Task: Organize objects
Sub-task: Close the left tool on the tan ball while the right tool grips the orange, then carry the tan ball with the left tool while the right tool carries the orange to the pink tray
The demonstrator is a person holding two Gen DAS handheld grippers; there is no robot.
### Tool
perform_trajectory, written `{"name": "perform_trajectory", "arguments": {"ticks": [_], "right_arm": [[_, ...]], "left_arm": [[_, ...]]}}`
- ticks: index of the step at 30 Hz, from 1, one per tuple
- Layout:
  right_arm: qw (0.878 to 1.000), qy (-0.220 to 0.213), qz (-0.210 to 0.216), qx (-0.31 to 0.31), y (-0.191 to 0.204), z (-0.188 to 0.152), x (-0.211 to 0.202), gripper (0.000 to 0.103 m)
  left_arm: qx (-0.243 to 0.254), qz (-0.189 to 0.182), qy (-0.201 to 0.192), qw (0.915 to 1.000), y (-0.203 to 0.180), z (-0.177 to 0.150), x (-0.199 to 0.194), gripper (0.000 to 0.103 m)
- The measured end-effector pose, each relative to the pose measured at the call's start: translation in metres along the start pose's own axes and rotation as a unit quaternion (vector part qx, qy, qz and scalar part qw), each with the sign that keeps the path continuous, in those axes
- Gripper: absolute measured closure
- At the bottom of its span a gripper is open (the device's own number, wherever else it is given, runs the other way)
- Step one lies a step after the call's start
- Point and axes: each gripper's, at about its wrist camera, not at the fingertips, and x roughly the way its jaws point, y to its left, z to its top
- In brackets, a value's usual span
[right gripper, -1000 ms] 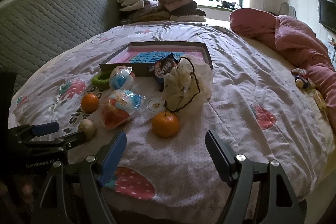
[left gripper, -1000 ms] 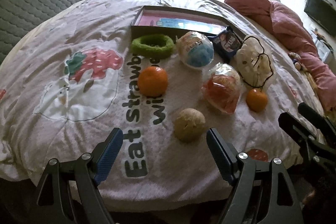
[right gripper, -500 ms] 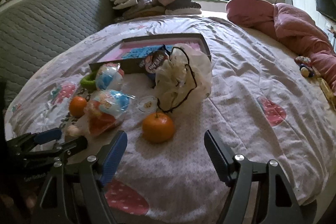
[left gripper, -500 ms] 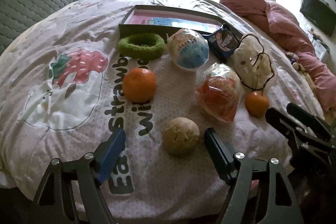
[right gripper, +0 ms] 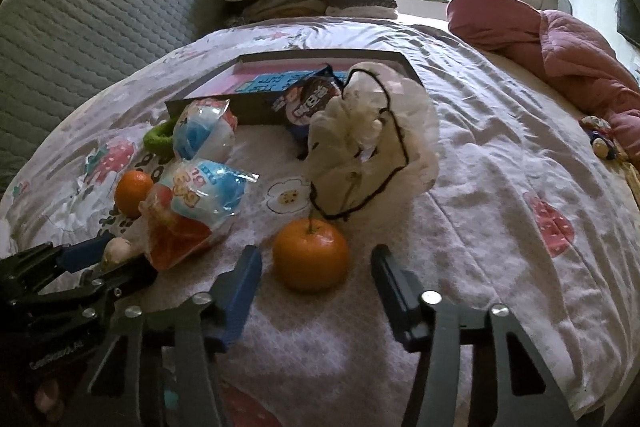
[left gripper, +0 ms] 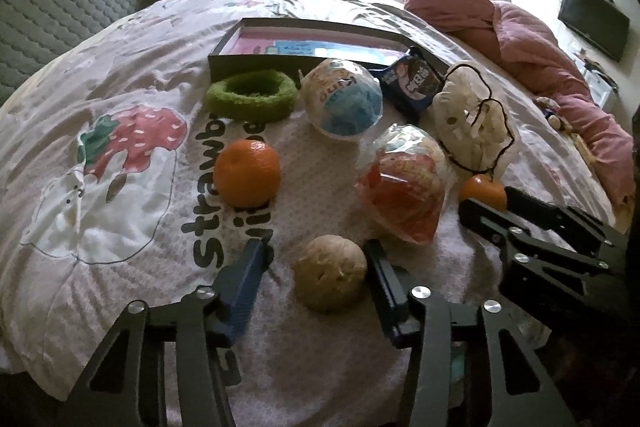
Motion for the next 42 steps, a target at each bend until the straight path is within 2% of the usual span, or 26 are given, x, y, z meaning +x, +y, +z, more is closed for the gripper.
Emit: {"name": "perform_trajectory", "arguments": {"ticks": [3, 6, 16, 27, 42], "right_arm": [[1.000, 0.000, 0.003, -0.007, 0.002, -0.002, 0.003, 0.062], [1.000, -0.002, 0.003, -0.008, 0.001, -0.003, 0.001, 0.063], [1.000, -0.012, 0.002, -0.014, 0.002, -0.003, -0.009, 0.063], [0.999, -0.039, -0.004, -0.023, 0.004, 0.004, -0.027, 0.063], [0.997, -0.079, -0.002, -0.024, 0.000, 0.046, -0.034, 0.063]], "left_arm": [[0.007, -0.004, -0.002, 1.0000, -0.003, 0.000, 0.000, 0.063], [0.012, -0.010, -0.004, 0.9999, -0.004, -0.002, 0.000, 0.070], [0.014, -0.012, -0.011, 0.9998, -0.005, -0.001, -0.009, 0.070], [0.011, -0.004, -0.040, 0.9991, -0.007, 0.006, -0.031, 0.070], [0.007, 0.007, -0.069, 0.9976, -0.003, 0.045, -0.031, 0.070]]}}
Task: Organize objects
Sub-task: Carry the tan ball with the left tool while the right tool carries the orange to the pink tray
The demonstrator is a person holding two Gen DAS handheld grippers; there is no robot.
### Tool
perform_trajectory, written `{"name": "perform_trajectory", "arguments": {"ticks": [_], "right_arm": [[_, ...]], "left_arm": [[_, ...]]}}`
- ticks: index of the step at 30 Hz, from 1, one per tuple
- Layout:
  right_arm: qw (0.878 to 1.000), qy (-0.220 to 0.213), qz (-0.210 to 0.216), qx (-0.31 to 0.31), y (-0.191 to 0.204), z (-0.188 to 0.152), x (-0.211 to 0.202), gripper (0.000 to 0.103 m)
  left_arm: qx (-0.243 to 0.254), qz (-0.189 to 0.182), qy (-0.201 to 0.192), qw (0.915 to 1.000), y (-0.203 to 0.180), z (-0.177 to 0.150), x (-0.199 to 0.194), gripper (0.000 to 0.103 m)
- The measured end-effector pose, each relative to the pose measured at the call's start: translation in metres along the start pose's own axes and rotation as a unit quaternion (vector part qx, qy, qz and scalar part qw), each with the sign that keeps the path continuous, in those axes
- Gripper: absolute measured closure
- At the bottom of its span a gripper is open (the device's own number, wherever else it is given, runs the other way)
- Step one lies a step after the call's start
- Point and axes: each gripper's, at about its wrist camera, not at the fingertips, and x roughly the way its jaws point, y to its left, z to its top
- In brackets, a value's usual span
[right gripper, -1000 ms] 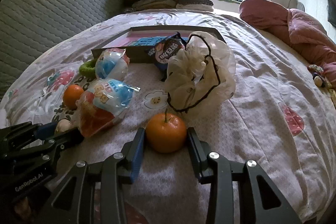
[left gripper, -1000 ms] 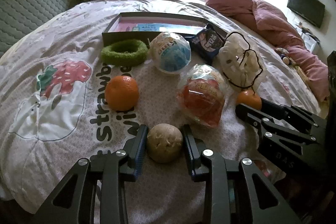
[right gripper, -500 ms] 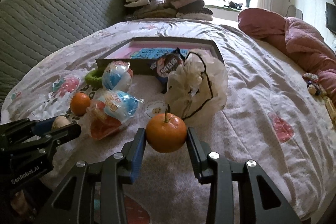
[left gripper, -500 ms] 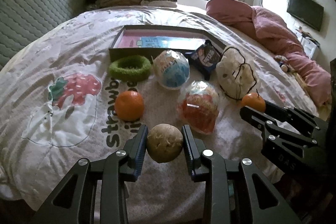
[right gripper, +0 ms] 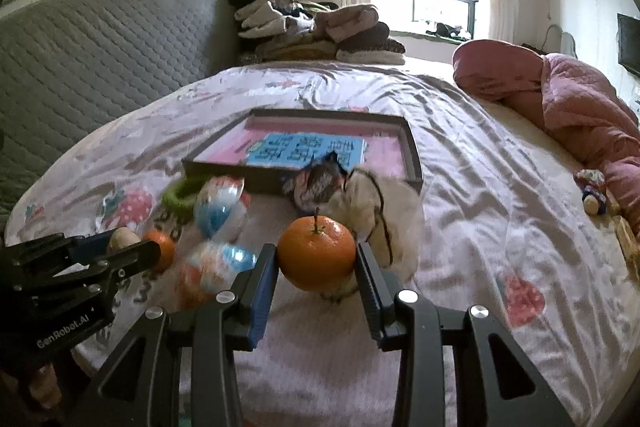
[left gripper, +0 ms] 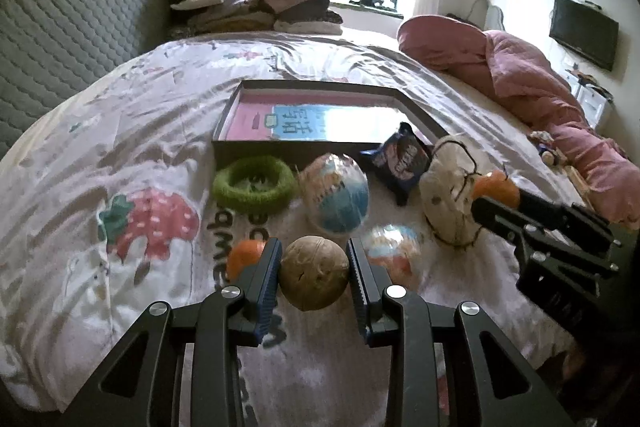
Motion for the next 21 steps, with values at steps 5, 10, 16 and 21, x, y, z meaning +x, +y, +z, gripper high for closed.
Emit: {"name": "perform_trajectory", "arguments": {"ticks": [5, 10, 16, 21], "right_arm": [[1.000, -0.008, 0.001, -0.002, 0.000, 0.015, 0.008, 0.063], [1.000, -0.007, -0.002, -0.007, 0.002, 0.029, 0.018, 0.063], [1.000, 0.002, -0.005, -0.006, -0.002, 0.046, 0.029, 0.063], [1.000, 0.007, -0.011, 0.003, -0.012, 0.066, 0.040, 0.063]], "left_arm": [[0.001, 0.008, -0.007, 0.9999, 0.003, 0.014, 0.009, 0.070], [-0.009, 0.016, -0.005, 0.9998, 0.009, 0.029, 0.018, 0.070], [-0.014, 0.024, -0.003, 0.9996, 0.014, 0.052, 0.028, 0.070], [-0.015, 0.031, 0.001, 0.9994, 0.017, 0.073, 0.038, 0.070]]}}
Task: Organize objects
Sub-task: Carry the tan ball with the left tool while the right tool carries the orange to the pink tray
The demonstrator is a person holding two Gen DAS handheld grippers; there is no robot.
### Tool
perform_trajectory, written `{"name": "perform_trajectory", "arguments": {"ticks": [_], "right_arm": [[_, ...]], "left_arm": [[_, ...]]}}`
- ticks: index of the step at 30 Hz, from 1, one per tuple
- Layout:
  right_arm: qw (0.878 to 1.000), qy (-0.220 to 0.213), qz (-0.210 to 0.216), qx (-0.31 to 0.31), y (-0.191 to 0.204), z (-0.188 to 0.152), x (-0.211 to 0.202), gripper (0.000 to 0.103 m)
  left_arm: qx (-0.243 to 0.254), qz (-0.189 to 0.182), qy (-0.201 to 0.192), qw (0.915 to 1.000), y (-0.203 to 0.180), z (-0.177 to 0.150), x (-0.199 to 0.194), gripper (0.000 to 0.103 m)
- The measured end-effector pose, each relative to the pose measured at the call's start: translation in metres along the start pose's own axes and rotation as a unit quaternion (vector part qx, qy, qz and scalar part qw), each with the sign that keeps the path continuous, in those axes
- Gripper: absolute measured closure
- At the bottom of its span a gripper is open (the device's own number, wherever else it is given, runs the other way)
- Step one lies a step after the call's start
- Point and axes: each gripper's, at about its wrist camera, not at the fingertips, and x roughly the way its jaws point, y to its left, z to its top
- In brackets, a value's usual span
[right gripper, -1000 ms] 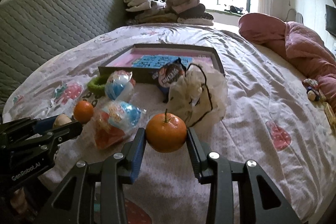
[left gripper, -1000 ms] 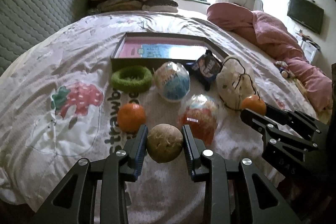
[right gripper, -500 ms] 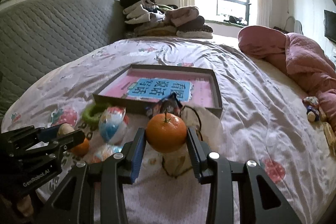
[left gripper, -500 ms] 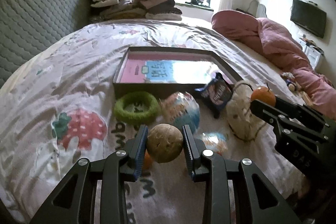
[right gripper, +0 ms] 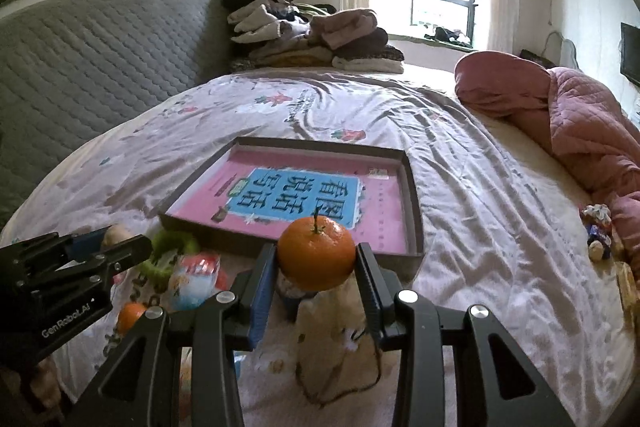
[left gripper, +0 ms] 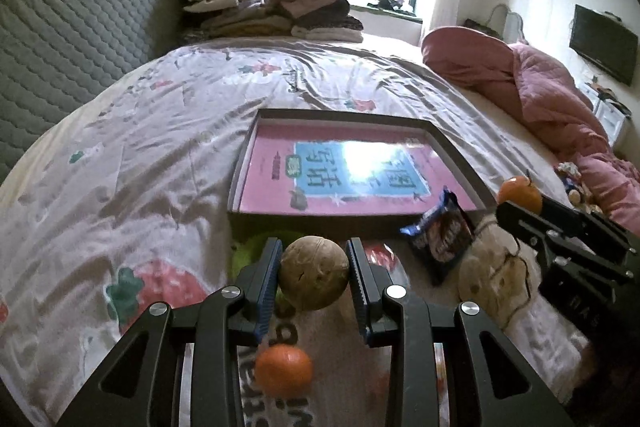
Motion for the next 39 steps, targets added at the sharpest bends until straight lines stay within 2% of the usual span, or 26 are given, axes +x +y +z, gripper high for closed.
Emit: {"name": "perform_trajectory", "arguments": {"ticks": [9, 20, 27, 33, 39], "right_arm": [[1.000, 0.019, -0.016, 0.011, -0.022, 0.029, 0.029, 0.063], [0.998, 0.056, -0.017, 0.020, -0.039, 0.040, 0.066, 0.063], [0.996, 0.084, -0.020, 0.021, -0.046, 0.040, 0.092, 0.063], [0.994, 0.105, -0.011, 0.019, -0.046, 0.038, 0.110, 0.063], [0.991, 0.133, -0.019, 0.019, -0.048, 0.034, 0.125, 0.063]], "left_arm": [[-0.008, 0.009, 0.010, 0.9999, 0.008, 0.032, 0.024, 0.070], [-0.004, 0.020, 0.034, 0.9992, 0.014, 0.059, 0.061, 0.070], [-0.009, 0.025, 0.073, 0.9970, 0.022, 0.063, 0.095, 0.070], [-0.006, 0.026, 0.091, 0.9955, 0.024, 0.064, 0.112, 0.070], [0.003, 0.032, 0.115, 0.9928, 0.021, 0.065, 0.131, 0.070]]}}
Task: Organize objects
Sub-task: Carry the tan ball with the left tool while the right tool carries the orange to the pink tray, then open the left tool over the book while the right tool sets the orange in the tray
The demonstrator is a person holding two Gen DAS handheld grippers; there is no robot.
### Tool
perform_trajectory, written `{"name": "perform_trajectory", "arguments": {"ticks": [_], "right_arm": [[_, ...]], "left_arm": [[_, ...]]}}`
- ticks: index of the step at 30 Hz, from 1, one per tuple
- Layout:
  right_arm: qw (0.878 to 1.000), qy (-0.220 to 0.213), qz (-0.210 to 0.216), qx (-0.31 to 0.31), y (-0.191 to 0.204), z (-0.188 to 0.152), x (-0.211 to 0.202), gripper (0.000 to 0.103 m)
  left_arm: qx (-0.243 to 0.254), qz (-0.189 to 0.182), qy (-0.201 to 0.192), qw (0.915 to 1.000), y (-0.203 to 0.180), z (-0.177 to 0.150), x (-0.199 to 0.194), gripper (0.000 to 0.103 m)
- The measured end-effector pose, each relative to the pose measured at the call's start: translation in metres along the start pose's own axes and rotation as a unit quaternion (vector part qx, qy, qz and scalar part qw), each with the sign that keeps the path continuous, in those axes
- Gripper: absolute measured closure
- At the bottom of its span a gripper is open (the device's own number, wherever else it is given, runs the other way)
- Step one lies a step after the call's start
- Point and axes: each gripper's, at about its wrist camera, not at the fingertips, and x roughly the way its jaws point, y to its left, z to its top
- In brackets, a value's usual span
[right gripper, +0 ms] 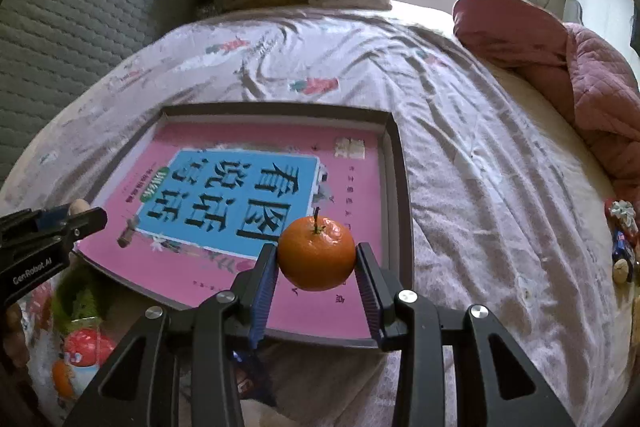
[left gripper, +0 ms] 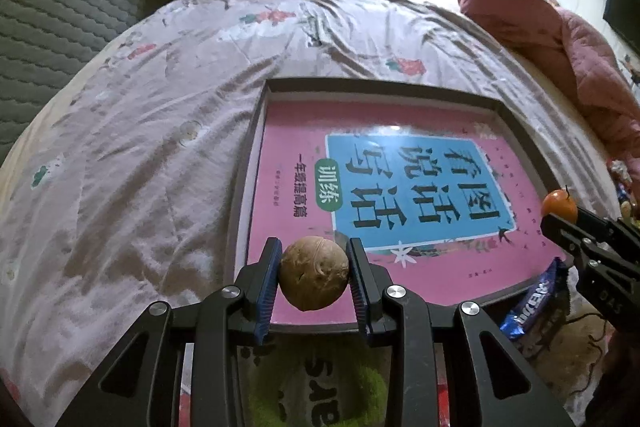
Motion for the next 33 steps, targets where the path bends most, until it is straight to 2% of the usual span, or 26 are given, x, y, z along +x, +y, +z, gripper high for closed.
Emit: {"name": "perform_trajectory", "arguments": {"ticks": [6, 14, 28, 33], "right_arm": [[1.000, 0.020, -0.009, -0.001, -0.002, -0.001, 0.013, 0.063], [0.999, 0.047, 0.001, 0.011, -0.004, 0.001, 0.023, 0.063], [0.996, 0.081, 0.016, 0.042, -0.012, 0.002, 0.026, 0.063], [0.995, 0.081, 0.017, 0.053, -0.016, 0.003, 0.023, 0.063]], "left_arm": [[0.008, 0.000, 0.018, 0.9998, -0.005, 0.002, 0.013, 0.070], [0.008, -0.006, 0.043, 0.9990, -0.006, -0.001, 0.027, 0.070], [0.000, -0.019, 0.055, 0.9983, -0.004, -0.001, 0.025, 0.069], [-0.002, -0.020, 0.057, 0.9982, -0.003, -0.003, 0.024, 0.068]]}}
